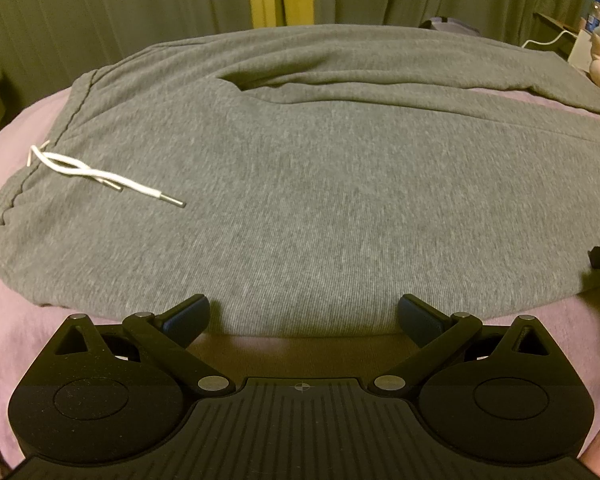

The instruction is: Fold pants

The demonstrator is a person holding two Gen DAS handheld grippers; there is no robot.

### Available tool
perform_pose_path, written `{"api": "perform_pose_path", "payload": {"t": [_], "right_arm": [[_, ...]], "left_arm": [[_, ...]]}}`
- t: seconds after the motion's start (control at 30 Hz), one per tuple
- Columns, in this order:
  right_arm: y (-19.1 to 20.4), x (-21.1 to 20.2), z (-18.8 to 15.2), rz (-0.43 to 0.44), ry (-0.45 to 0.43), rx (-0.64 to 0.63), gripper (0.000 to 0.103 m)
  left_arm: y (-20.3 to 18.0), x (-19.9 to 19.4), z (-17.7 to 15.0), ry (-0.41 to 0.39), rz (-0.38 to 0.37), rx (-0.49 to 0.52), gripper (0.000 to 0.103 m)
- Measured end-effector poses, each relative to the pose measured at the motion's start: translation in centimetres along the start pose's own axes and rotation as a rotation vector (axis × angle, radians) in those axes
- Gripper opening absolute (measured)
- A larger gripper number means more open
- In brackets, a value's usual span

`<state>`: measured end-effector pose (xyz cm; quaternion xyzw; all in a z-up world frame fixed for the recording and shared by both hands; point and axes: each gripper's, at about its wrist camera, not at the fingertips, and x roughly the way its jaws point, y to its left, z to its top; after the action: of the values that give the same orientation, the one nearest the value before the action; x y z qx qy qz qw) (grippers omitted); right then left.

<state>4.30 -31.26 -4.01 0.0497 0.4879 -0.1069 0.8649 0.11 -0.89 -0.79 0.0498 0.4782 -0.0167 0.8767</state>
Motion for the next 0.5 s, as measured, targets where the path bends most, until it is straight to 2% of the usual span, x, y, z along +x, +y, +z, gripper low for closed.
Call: {"api": "perform_pose_path", "payload": {"t": [0.5], "right_arm": [[-0.01,0.02,0.03,0.000,0.002,0.000,0.099]], "left_arm": [[-0.06,-0.09,-0.02,0.001,0.001,0.011,0.103]]}}
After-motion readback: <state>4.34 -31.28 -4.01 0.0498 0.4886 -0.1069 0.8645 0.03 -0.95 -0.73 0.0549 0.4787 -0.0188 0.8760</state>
